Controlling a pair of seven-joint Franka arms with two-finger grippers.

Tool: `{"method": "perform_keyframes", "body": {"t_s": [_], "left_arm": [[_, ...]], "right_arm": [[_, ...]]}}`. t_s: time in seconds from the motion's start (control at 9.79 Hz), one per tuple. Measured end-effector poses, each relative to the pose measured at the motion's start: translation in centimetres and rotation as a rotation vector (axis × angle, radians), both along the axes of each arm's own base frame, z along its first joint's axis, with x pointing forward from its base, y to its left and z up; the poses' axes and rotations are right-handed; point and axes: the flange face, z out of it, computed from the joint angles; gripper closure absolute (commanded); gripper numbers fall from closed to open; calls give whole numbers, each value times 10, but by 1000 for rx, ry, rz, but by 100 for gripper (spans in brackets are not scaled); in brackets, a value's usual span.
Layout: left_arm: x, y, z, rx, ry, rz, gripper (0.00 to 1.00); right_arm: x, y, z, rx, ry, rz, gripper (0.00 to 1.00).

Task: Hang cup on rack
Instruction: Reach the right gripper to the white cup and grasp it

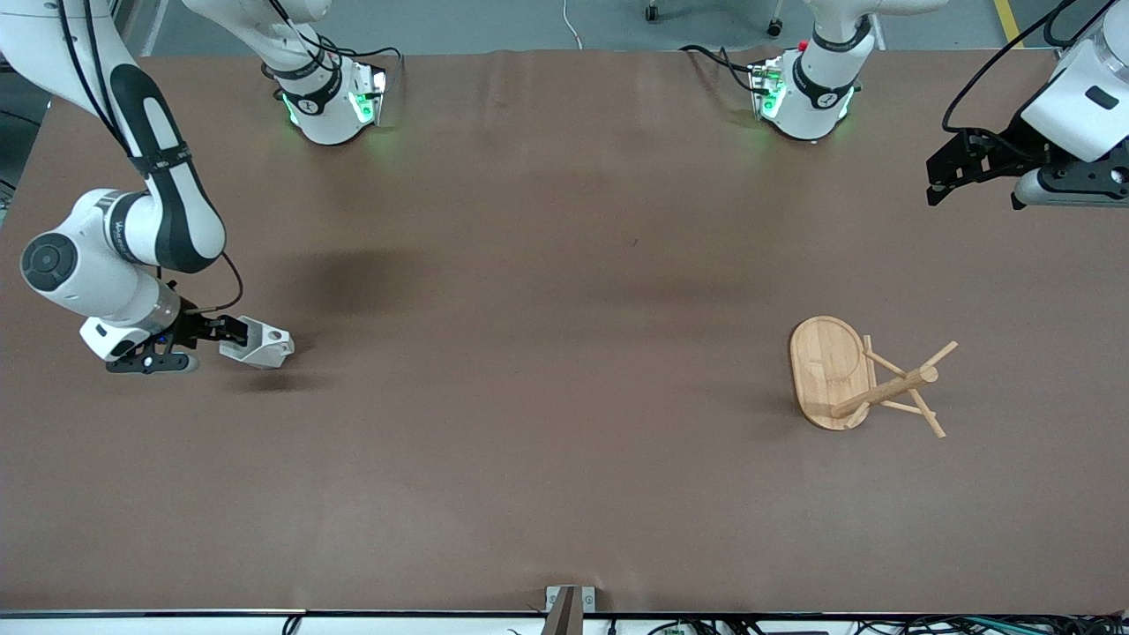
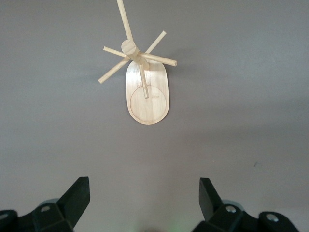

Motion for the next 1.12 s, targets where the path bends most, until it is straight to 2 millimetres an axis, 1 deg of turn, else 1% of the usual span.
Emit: {"method": "perform_keyframes", "body": {"t_s": [0.2,0.51,0.72,0.82,0.92,1.02,1.12], "left_arm": [[0,0,0,0,0,0,0],[0,-1,0,-9,1,-6,0],[0,-9,-2,-72,13,-43,0],[3,-14,-6,-104,21,-53,0],[8,-24,-11,-124,17,-76,0],[13,-45,-17,-134,1,-113,0],[14,-76,-22,-141,-14,-165,0]], "right_arm": [[-2,2,-8,3,14,8,47],[-2,4,-15,3,12,11,99],[-1,6,-15,11,6,3,100],[1,7,-13,14,2,2,100],[2,9,-12,17,12,5,100],[6,15,-7,29,46,13,100],[18,25,11,70,80,2,100]]}}
